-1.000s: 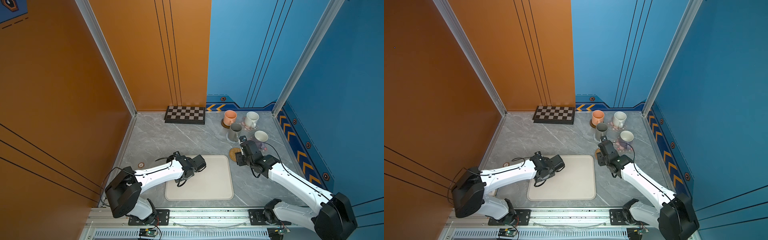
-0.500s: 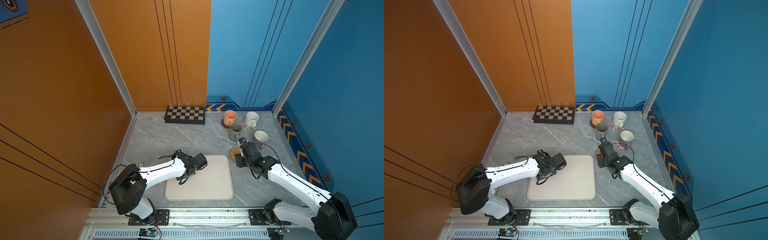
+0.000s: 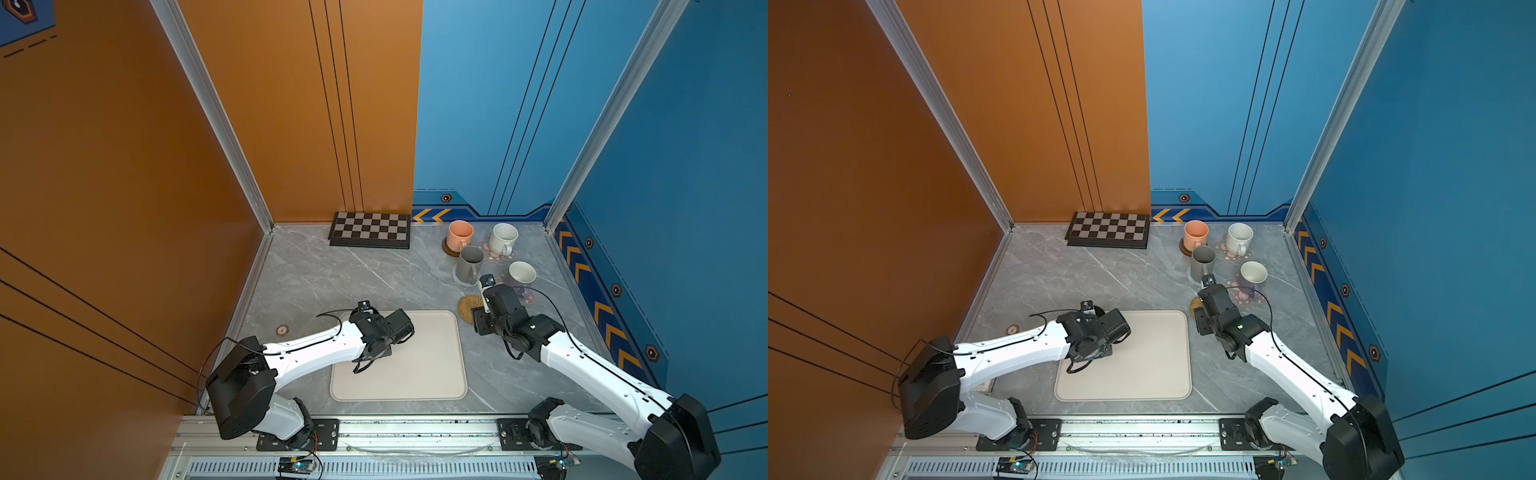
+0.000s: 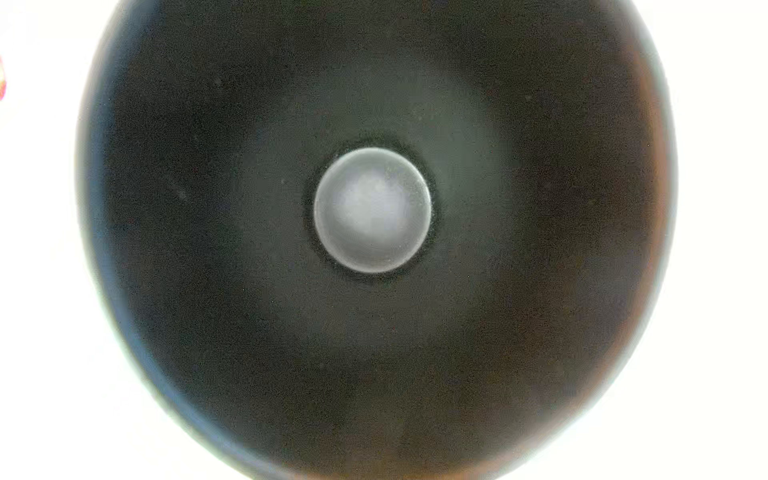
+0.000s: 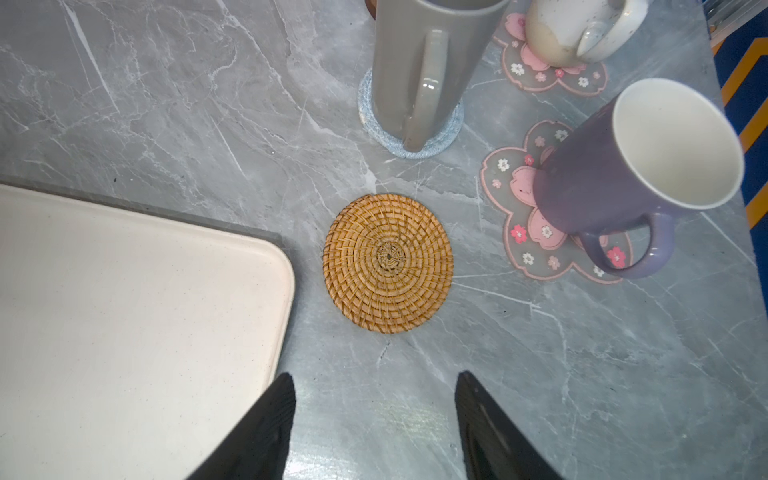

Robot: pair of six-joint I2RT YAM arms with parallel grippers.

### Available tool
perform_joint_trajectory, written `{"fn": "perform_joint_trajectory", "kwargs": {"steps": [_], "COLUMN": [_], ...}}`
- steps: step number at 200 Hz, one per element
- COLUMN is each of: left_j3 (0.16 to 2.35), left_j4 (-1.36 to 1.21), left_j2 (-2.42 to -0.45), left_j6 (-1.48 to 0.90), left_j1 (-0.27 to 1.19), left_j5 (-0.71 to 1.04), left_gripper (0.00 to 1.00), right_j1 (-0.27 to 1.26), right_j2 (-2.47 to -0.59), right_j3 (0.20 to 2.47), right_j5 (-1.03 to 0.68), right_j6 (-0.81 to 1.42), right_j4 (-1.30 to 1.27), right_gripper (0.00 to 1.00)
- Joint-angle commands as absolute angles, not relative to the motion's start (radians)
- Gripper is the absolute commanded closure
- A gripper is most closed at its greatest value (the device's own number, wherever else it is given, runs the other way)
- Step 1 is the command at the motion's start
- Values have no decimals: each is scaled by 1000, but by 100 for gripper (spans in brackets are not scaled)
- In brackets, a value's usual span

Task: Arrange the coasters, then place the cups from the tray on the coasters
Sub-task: 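Close the left gripper on the black mug and lift it off the tray, then carry the black mug with the left gripper toward the rattan coaster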

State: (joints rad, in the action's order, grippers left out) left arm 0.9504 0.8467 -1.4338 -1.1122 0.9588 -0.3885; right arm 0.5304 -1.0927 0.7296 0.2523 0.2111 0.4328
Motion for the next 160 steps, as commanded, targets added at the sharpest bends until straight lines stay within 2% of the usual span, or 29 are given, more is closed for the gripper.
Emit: {"fn": "perform_joint_trajectory", "kwargs": {"steps": [1,27,84,160], "left_j3": [1002,1092,1324,1603], "left_j4": [860,860,860,859], "left_j2": [-1394,-1430,-1600,-1809], "left_j6": [-984,-902,-777,-682], "left_j1": [993,1030,1069,1069], "left_j5": [-377,-353,-318,-255], "left_gripper": [100,100,100,100], "right_j1": [535,517,422,191], "right_j2": [-1066,-1042,-903,-808], "right_j3": [730,756,779,782], "right_j5": [315,370,343,299], "right_j6": [223,208,294,408], "right_j4": [491,556,602,666], "right_gripper": [36,35,32,28]}}
